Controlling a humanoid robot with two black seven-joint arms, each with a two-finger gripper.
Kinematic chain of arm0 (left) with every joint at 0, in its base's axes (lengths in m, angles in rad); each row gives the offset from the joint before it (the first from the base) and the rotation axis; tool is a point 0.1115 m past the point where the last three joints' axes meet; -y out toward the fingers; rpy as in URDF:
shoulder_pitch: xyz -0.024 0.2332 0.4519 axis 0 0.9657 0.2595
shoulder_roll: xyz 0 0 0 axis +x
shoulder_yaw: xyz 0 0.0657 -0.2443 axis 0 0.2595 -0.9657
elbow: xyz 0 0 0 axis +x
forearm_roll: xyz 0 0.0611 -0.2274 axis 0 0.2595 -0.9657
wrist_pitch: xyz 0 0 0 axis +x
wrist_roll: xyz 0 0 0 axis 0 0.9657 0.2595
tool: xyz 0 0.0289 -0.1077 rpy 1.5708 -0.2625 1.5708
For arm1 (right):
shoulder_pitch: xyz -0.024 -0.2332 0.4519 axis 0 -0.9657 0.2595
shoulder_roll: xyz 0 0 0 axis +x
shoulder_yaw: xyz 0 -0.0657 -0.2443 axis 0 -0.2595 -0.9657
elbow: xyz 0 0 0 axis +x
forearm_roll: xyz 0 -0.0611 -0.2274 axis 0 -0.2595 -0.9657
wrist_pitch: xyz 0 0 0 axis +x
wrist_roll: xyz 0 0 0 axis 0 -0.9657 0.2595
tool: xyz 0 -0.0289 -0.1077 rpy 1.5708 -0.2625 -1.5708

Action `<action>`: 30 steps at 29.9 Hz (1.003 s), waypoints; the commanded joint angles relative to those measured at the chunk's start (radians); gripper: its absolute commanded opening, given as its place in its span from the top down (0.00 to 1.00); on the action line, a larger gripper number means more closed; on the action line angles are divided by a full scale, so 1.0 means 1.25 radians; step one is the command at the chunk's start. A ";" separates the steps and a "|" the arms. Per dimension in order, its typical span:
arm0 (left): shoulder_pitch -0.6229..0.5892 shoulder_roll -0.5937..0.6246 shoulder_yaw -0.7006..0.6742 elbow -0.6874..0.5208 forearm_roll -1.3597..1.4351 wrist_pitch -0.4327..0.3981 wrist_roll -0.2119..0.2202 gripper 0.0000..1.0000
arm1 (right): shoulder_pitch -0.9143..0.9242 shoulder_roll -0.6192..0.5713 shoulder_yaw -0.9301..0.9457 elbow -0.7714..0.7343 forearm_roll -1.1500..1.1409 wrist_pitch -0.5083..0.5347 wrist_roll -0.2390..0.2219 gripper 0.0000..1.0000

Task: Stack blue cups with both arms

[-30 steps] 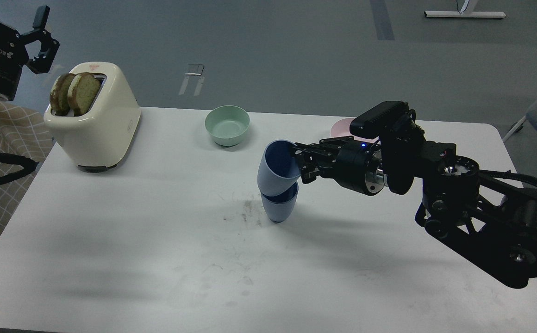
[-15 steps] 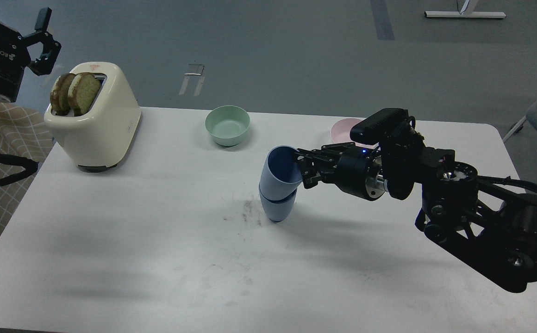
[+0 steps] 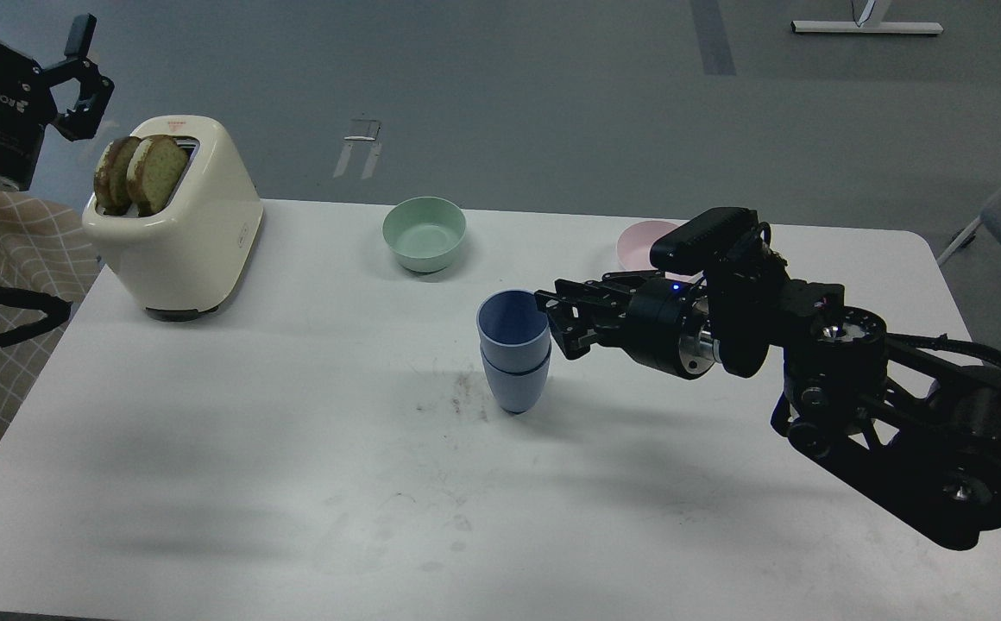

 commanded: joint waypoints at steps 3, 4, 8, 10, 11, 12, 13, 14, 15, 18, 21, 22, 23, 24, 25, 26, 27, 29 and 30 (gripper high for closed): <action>0.000 0.000 0.001 0.000 0.000 0.000 0.000 0.02 | 0.000 0.001 0.010 0.003 0.001 0.000 0.000 0.57; 0.000 0.000 0.001 0.000 0.000 0.000 0.000 0.02 | 0.000 0.002 0.013 0.004 0.001 0.000 0.000 0.53; 0.000 0.000 0.002 -0.001 0.000 -0.001 -0.001 0.02 | 0.000 0.042 0.115 -0.007 0.005 0.000 0.000 0.03; 0.000 0.000 0.002 -0.002 0.000 0.000 -0.001 0.02 | 0.001 0.065 0.162 -0.013 0.010 0.000 0.000 0.02; 0.000 0.001 0.004 -0.002 0.000 0.000 -0.001 0.02 | 0.001 0.082 0.214 -0.023 0.011 0.000 0.001 0.00; 0.000 0.004 0.006 -0.002 0.000 -0.001 0.000 0.02 | 0.001 0.096 0.274 -0.032 0.015 0.000 0.003 0.00; 0.000 0.004 0.007 -0.002 0.001 -0.001 -0.001 0.02 | 0.001 0.102 0.305 -0.036 0.016 0.000 0.003 0.00; 0.001 0.005 0.010 -0.002 0.001 -0.001 0.000 0.02 | 0.001 0.116 0.370 -0.043 0.016 0.000 0.004 0.00; 0.001 0.006 0.011 -0.002 0.001 -0.001 0.000 0.02 | 0.002 0.128 0.405 -0.048 0.016 0.000 0.005 0.00; 0.004 0.007 0.012 0.006 0.001 -0.002 -0.001 0.02 | 0.002 0.180 0.530 -0.066 0.038 0.000 0.008 0.00; 0.004 0.006 0.010 0.011 0.000 -0.004 -0.002 0.02 | 0.002 0.184 0.595 -0.086 0.092 0.000 0.008 0.00; 0.004 0.006 0.010 0.011 0.000 -0.004 -0.002 0.02 | 0.004 0.184 0.605 -0.094 0.110 0.000 0.008 0.00; 0.004 0.006 0.010 0.014 0.000 -0.005 -0.002 0.02 | 0.004 0.184 0.622 -0.107 0.152 0.000 0.006 0.00; 0.004 0.006 0.010 0.016 0.000 -0.005 -0.001 0.02 | 0.000 0.185 0.640 -0.118 0.192 0.000 0.008 0.00; 0.004 0.006 0.011 0.016 0.000 -0.005 -0.001 0.02 | -0.002 0.183 0.648 -0.121 0.215 0.000 0.008 0.00; 0.002 0.006 0.012 0.016 0.000 -0.005 -0.001 0.02 | -0.016 0.182 0.661 -0.121 0.254 0.000 0.008 0.00; 0.002 0.006 0.012 0.017 0.000 -0.004 -0.001 0.02 | -0.023 0.180 0.671 -0.121 0.273 -0.015 0.008 0.00; 0.002 0.005 0.011 0.017 -0.001 -0.005 -0.001 0.02 | -0.039 0.176 0.709 -0.123 0.326 -0.046 0.008 0.00; 0.001 0.006 0.011 0.018 -0.001 -0.005 -0.001 0.02 | -0.045 0.174 0.721 -0.126 0.346 -0.050 0.008 0.00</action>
